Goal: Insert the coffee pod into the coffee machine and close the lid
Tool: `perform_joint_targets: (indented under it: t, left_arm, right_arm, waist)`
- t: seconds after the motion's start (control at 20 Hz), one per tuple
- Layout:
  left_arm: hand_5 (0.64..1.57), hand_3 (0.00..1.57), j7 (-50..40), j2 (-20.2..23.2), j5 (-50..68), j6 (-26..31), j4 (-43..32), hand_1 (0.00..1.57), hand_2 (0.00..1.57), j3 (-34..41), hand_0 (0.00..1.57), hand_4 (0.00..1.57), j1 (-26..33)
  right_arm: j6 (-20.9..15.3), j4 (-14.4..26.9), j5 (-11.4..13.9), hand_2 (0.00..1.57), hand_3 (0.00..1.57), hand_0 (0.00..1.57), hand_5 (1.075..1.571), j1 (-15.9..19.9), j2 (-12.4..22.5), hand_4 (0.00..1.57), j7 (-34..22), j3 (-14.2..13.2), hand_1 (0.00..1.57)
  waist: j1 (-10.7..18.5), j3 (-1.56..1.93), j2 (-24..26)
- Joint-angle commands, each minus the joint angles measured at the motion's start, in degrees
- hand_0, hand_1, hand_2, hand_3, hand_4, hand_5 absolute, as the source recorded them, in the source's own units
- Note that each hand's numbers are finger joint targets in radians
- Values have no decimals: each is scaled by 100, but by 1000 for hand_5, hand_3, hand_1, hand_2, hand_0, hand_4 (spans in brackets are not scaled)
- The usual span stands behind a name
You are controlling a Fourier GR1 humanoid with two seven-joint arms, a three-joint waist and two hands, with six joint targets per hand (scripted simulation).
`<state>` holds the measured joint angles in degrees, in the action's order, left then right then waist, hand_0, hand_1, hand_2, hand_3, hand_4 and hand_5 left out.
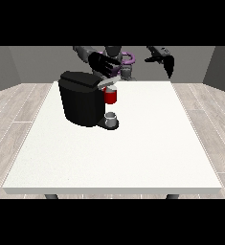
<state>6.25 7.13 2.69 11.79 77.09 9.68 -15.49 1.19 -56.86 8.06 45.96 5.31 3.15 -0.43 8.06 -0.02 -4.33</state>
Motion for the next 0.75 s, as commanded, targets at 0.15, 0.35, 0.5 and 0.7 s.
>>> perform_joint_targets:
  t: [0.15, 0.35, 0.5, 0.7]
  left_arm:
    - [1571, 0, 221, -296, -200, -256, 197, 0, 0, -301, 0, 165, 84]
    - [1571, 0, 664, -438, -184, -129, 89, 0, 0, -392, 0, 192, 717]
    - [1571, 0, 406, -457, -222, -493, -175, 0, 0, -194, 0, 192, 403]
    - [1571, 0, 255, -391, -109, -515, -103, 0, 0, -65, 0, 192, 658]
  right_arm:
    - [-4, 5, -1, 0, 0, 0, 1571, 234, -211, 30, 165, -11, 0]
    - [504, -336, -231, 0, 0, 0, 1571, -412, -403, 259, 441, 205, 0]
    - [402, -734, -935, 0, 0, 0, 1571, -1375, -523, 269, 714, 792, 0]
    - [228, -907, -1093, 0, 0, 0, 1571, -2320, -528, 157, 869, 839, 0]
  waist:
    - [36, 2, 97]
    - [-236, 1, 536]
    - [-662, 3, 833]
    - [-895, 4, 1122]
